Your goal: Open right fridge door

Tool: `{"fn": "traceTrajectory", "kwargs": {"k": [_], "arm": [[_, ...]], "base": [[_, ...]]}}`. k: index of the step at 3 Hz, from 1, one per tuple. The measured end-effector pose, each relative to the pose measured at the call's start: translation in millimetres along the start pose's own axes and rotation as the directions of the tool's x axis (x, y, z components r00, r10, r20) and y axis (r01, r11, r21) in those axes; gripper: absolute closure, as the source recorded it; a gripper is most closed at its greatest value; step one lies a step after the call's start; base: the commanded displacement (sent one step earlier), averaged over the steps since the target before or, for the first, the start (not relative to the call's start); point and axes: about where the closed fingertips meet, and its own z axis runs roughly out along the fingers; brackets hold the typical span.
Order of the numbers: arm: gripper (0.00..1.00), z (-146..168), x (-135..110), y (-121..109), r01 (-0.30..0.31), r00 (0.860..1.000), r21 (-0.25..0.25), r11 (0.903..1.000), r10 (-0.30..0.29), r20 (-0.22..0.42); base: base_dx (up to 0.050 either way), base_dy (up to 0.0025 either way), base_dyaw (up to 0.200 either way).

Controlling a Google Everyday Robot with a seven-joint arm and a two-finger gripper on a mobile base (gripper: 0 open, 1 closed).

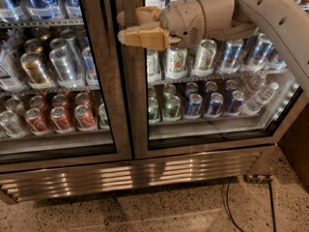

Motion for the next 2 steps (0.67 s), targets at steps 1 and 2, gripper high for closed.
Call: {"fn": "traceTrajectory", "kwargs": {"k": [1, 2], "arm": [[0.75, 0.0, 0.0, 0.0, 0.0, 1.0, 0.0, 1.0, 0.0, 0.0], [0.75, 0.0, 0.0, 0.0, 0.0, 1.0, 0.0, 1.0, 0.0, 0.0]], "base": [[-0.038, 0.0, 0.0], [0.0, 0.0, 0.0]]}}
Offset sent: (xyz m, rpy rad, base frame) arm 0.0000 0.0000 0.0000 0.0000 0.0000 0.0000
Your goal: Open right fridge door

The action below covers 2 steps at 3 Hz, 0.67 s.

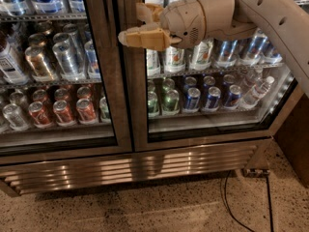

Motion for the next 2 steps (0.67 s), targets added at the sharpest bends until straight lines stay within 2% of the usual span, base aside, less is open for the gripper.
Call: {"fn": "traceTrajectory", "kwargs": {"k": [1, 2], "arm": [[1.0, 0.0, 0.0, 0.0, 0.0, 1.0, 0.0, 1.0, 0.0, 0.0], [1.0, 0.0, 0.0, 0.0, 0.0, 1.0, 0.0, 1.0, 0.0, 0.0]], "base": [[0.05, -0.00001, 0.0], [0.0, 0.0, 0.0]]}}
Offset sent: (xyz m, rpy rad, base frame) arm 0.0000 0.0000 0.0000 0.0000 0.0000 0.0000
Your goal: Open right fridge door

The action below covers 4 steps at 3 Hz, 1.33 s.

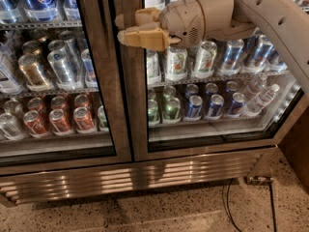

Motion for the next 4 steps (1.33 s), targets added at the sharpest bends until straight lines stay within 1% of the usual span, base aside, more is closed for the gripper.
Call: {"fn": "traceTrajectory", "kwargs": {"k": [1, 4], "arm": [[0.81, 0.0, 0.0, 0.0, 0.0, 1.0, 0.0, 1.0, 0.0, 0.0], [0.11, 0.1, 0.0, 0.0, 0.0, 1.0, 0.0, 1.0, 0.0, 0.0]], "base": [[0.0, 0.0, 0.0], [0.0, 0.0, 0.0]]}}
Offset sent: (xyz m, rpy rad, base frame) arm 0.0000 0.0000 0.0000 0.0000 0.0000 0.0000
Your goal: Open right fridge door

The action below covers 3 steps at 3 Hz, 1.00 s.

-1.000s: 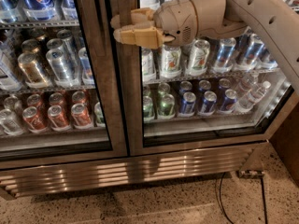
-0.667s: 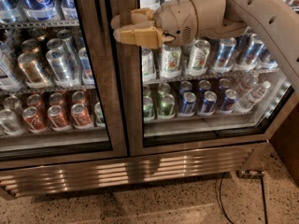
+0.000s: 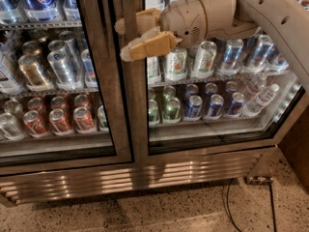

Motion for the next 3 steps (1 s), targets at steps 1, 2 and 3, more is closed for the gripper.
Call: {"fn": "traceTrajectory", "kwargs": {"k": [1, 2, 3], "arm": [[0.0, 0.0, 0.0, 0.0, 0.0, 1.0, 0.0, 1.0, 0.0, 0.0], [0.19, 0.1, 0.0, 0.0, 0.0, 1.0, 0.0, 1.0, 0.0, 0.0], [0.42, 0.1, 0.0, 0.0, 0.0, 1.0, 0.0, 1.0, 0.0, 0.0]], "base": [[0.0, 0.0, 0.0], [0.0, 0.0, 0.0], [0.0, 0.0, 0.0]]}}
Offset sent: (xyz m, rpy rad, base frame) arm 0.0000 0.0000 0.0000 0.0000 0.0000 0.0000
